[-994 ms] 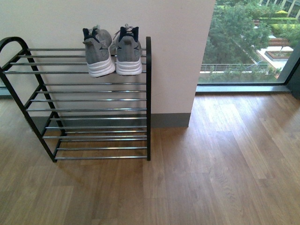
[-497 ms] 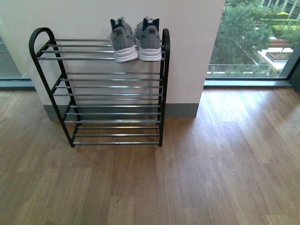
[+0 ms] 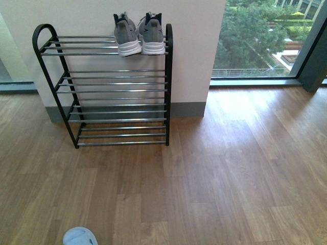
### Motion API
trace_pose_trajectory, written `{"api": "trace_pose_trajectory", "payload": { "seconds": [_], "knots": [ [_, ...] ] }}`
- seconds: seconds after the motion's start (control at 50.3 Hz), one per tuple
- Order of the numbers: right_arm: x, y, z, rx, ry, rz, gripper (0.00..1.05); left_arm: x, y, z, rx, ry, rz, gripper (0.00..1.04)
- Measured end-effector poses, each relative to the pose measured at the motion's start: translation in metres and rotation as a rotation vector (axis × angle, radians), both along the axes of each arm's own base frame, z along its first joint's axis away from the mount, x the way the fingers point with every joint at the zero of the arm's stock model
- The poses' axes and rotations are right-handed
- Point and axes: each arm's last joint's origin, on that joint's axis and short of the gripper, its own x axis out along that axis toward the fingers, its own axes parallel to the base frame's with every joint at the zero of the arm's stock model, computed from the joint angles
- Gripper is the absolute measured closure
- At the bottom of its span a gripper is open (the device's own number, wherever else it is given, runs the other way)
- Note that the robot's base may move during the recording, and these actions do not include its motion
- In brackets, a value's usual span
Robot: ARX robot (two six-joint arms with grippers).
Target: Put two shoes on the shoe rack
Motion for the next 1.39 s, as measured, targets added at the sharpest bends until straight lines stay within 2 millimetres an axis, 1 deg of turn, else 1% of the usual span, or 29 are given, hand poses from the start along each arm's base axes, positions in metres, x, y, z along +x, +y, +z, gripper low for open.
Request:
{"api": "trace_pose_trajectory", "payload": {
  "seconds": [1.392],
  "knots": [
    [0.0001, 0.0000, -0.0002, 0.000, 0.002, 0.000, 0.09, 0.0000, 0.0000, 0.0000, 0.000, 0.000, 0.000, 0.09]
  ]
}}
